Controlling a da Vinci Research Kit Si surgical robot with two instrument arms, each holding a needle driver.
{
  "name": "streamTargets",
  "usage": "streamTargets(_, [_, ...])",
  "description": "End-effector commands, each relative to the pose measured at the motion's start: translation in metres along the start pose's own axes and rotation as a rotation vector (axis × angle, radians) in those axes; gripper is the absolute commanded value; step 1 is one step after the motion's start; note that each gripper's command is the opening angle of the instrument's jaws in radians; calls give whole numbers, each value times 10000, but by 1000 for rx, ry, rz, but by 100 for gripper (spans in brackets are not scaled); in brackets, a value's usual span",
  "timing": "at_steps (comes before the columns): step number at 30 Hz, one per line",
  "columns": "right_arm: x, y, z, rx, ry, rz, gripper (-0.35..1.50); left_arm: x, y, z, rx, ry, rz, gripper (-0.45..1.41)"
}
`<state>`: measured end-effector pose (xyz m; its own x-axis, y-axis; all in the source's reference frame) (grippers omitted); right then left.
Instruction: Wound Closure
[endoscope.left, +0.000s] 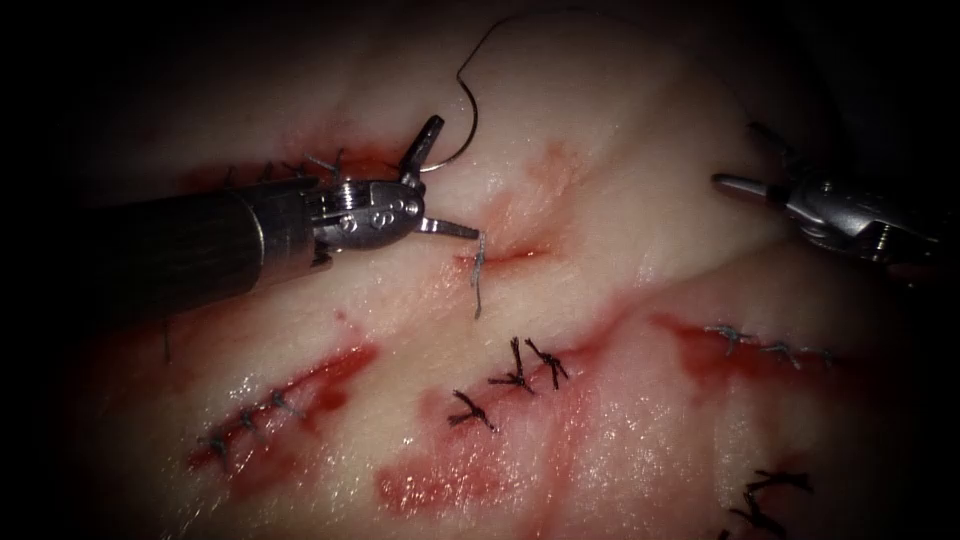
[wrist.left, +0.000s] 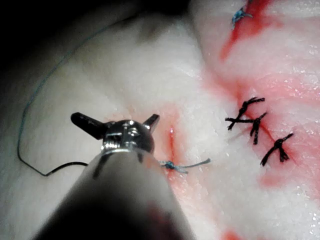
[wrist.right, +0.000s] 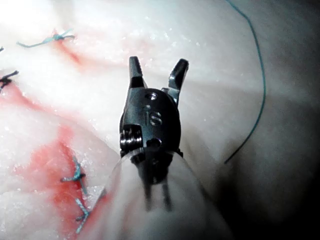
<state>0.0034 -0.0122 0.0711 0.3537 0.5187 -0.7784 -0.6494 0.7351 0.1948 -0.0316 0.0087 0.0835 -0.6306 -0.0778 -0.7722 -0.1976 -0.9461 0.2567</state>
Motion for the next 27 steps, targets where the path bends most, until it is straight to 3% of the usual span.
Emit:
streamTargets(1, [8,-21,15,31,-1,-31,121,-2,12,12,4,19,51,108])
streamTargets(7, [15,-43,30,91,15,-115,91,-22,49,21,-31,80,138,98])
streamTargets(11, [15,-47,43,169,36,-151,91,-36,58,27,-37,113,177,86])
streamTargets(17, [8,-56,64,253,62,-197,98,-61,78,32,-145,88,236,86])
streamTargets(27, [2,-68,81,265,45,-221,98,-70,109,37,-195,75,283,91])
